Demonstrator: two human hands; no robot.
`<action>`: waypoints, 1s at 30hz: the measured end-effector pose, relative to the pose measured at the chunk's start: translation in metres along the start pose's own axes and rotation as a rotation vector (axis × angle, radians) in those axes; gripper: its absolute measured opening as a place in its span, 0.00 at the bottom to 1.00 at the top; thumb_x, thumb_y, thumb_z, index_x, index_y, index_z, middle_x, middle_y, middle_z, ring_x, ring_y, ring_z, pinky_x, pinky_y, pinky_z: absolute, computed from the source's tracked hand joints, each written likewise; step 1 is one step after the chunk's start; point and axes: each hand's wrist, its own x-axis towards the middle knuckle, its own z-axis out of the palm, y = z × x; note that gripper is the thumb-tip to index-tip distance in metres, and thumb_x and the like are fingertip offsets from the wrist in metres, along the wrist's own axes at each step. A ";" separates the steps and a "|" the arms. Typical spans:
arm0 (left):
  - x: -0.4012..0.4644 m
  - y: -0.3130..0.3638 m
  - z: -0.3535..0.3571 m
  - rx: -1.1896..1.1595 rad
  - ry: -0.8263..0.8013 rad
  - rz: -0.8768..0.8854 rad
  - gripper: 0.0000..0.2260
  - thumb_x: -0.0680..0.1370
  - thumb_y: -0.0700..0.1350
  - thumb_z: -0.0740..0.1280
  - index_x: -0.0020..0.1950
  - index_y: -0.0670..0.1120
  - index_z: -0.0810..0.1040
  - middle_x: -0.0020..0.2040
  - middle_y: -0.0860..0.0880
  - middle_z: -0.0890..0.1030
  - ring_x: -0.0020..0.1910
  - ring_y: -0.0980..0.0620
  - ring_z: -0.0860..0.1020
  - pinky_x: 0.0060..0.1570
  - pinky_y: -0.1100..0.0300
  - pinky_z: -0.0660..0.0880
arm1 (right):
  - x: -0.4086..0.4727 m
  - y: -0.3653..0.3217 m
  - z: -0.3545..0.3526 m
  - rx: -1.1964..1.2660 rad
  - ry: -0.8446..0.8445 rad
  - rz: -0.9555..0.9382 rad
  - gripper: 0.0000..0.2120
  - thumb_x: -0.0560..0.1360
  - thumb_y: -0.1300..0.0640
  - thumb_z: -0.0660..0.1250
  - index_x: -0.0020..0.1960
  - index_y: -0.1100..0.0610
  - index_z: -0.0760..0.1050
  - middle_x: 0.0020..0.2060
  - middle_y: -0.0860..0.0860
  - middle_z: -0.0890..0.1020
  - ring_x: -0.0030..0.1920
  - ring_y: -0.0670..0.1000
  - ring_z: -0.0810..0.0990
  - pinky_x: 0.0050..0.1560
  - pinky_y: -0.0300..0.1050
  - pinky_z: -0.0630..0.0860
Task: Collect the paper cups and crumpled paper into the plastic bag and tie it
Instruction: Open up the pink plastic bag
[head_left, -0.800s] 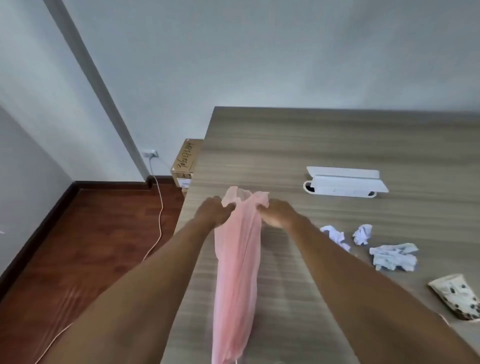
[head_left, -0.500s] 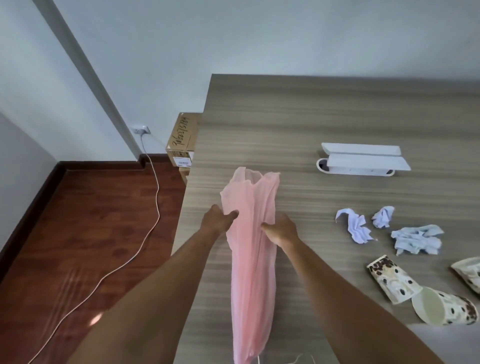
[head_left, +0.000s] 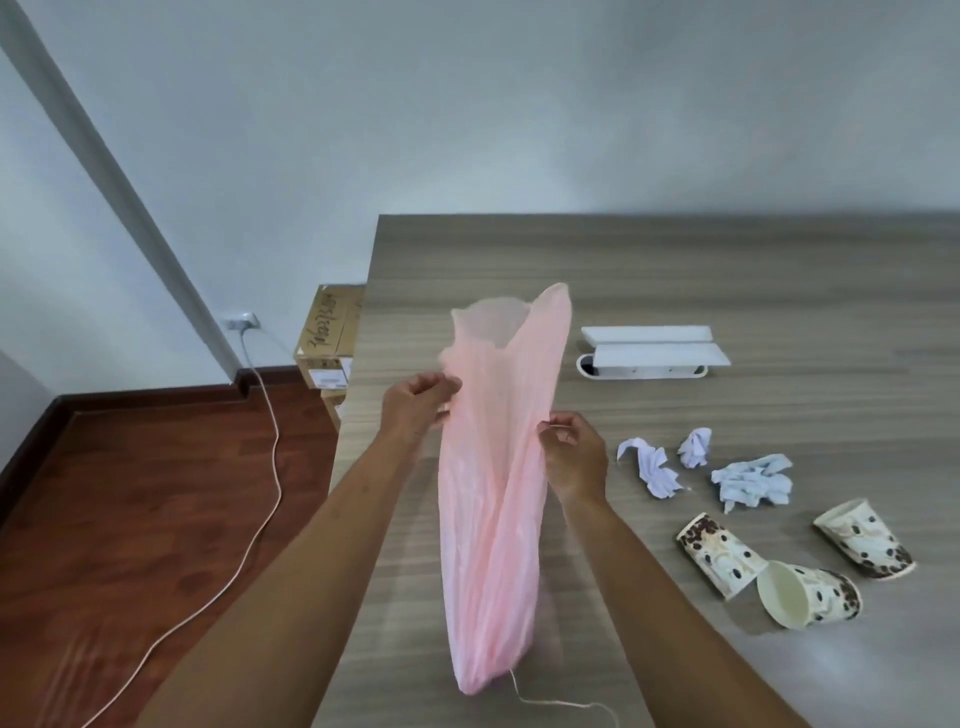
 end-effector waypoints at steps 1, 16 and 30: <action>-0.004 0.013 0.002 -0.007 0.009 0.045 0.05 0.72 0.38 0.74 0.43 0.44 0.80 0.44 0.45 0.82 0.47 0.46 0.80 0.53 0.49 0.79 | 0.000 -0.009 -0.009 0.032 0.030 -0.023 0.11 0.75 0.61 0.69 0.39 0.47 0.75 0.33 0.47 0.80 0.34 0.47 0.78 0.40 0.40 0.73; -0.086 0.012 0.033 0.284 -0.081 0.625 0.07 0.63 0.38 0.66 0.39 0.44 0.77 0.41 0.45 0.81 0.39 0.52 0.78 0.38 0.55 0.77 | -0.023 -0.113 -0.064 0.446 -0.188 0.364 0.26 0.68 0.42 0.77 0.55 0.58 0.73 0.52 0.57 0.76 0.43 0.58 0.82 0.38 0.53 0.82; -0.108 -0.019 0.032 0.361 -0.083 0.933 0.15 0.62 0.27 0.66 0.27 0.42 0.63 0.36 0.47 0.76 0.36 0.49 0.77 0.36 0.61 0.71 | -0.018 -0.083 -0.041 0.376 -0.286 0.502 0.03 0.72 0.68 0.70 0.43 0.64 0.76 0.42 0.59 0.79 0.37 0.54 0.79 0.35 0.44 0.80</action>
